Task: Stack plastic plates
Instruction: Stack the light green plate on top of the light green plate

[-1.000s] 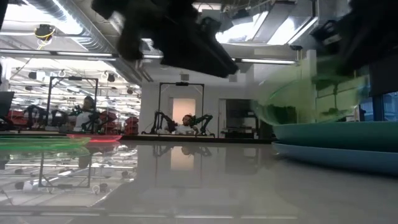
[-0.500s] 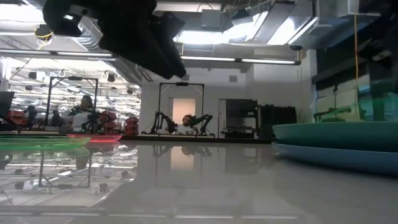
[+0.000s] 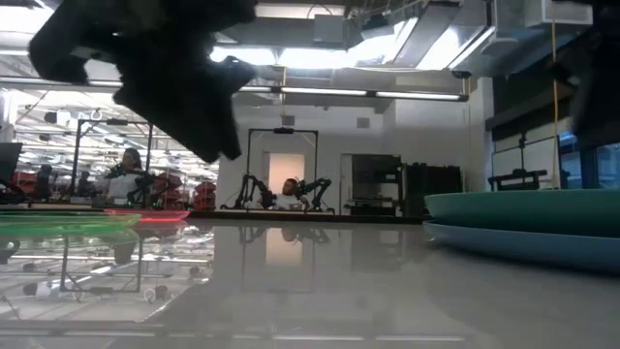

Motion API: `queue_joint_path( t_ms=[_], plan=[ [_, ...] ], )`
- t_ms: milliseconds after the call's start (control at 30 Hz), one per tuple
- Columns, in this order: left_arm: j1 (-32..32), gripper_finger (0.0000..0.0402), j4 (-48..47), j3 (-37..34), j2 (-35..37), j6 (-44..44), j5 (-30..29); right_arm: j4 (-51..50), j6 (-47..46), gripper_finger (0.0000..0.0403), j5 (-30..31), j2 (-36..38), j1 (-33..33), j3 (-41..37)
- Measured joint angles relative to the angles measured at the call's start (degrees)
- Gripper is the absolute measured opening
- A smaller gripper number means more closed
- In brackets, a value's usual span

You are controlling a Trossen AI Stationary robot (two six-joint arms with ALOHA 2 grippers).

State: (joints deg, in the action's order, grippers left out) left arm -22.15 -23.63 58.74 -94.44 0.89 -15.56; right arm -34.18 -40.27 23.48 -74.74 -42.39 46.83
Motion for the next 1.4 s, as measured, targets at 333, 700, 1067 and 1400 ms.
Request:
queue_joint_path(
  t_ms=[333,700,1067,1400],
  plan=[
    [0.1,0.0131,-0.4,-16.3,20.0,-17.1,-7.9,13.4,12.1,0.0195,12.5,-0.2,1.3,-2.8],
    [0.1,0.0131,-4.5,-28.4,27.4,-37.6,0.3,13.8,12.3,0.0195,13.0,-0.3,1.3,-2.9],
    [0.1,0.0131,-5.3,-32.5,26.5,-42.2,0.7,13.5,12.3,0.0195,14.0,-0.3,1.3,-2.9],
    [0.1,0.0080,-1.9,-35.2,26.6,-42.1,2.2,13.1,12.3,0.0195,13.9,-0.3,1.3,-2.9]
  ],
)
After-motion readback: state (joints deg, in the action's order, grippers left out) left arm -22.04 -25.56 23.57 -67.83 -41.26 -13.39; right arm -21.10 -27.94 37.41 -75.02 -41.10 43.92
